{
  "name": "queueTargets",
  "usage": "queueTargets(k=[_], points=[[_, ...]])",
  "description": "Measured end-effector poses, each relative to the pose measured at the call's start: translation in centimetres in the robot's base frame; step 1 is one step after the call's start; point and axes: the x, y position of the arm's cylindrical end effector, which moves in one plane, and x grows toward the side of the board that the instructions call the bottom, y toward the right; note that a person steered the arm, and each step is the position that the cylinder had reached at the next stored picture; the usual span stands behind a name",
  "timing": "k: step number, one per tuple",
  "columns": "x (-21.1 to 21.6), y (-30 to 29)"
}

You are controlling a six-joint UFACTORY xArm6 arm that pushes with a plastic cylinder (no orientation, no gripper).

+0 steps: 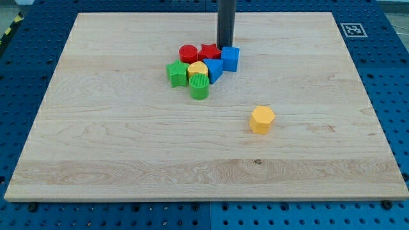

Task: Separate the green circle from a group of objects

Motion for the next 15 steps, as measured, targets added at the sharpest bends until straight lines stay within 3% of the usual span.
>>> queueTargets(k=[1, 2, 3, 7, 10, 11, 12, 15], points=[[0.0, 4.1], [3.8, 8.9], [9.4, 8.6], [12.0, -1.8], [10.6, -17.0], [10.6, -18.8], [10.2, -14.3], [10.3, -10.9]])
